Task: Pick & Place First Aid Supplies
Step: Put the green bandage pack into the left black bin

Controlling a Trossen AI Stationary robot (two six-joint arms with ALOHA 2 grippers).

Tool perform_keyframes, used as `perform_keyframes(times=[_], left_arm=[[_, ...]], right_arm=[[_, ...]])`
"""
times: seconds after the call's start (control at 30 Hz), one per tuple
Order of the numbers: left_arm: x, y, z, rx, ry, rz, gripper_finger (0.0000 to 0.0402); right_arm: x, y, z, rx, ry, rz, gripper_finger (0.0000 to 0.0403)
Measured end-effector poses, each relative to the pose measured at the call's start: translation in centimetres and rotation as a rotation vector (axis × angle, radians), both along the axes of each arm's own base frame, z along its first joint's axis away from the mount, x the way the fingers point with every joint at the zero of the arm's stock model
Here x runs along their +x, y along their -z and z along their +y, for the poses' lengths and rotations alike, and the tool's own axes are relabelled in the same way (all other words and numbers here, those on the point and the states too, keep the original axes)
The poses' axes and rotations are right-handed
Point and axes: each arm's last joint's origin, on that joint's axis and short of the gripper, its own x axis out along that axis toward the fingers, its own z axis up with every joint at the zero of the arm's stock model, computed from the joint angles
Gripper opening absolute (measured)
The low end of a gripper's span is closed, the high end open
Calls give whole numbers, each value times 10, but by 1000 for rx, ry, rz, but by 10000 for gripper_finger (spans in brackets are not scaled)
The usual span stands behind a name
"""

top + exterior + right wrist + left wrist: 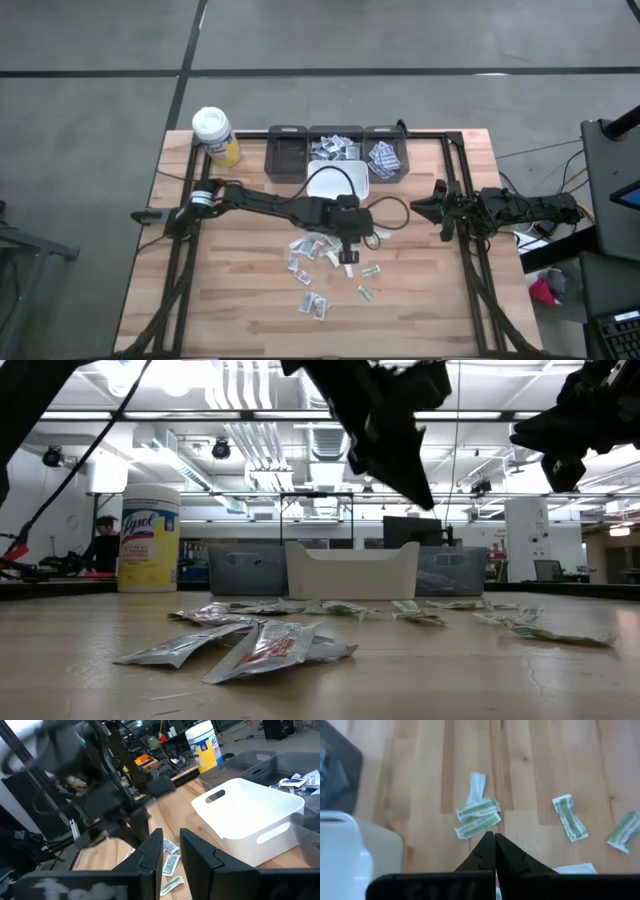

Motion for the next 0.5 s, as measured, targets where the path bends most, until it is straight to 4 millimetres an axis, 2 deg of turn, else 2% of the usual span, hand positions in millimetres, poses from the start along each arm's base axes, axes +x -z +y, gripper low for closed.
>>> perform_keyframes(times=[0.13, 0.37, 0.5], left_arm=[[0, 0, 0, -10, -3, 0, 0], [2, 31, -3, -125, -33, 79, 36], [4, 57, -3, -116, -34, 116, 65]], right_arm=[[0, 0, 0, 0, 0, 0, 63], [0, 0, 0, 0, -2, 0, 63], [0, 0, 0, 0, -2, 0, 63]])
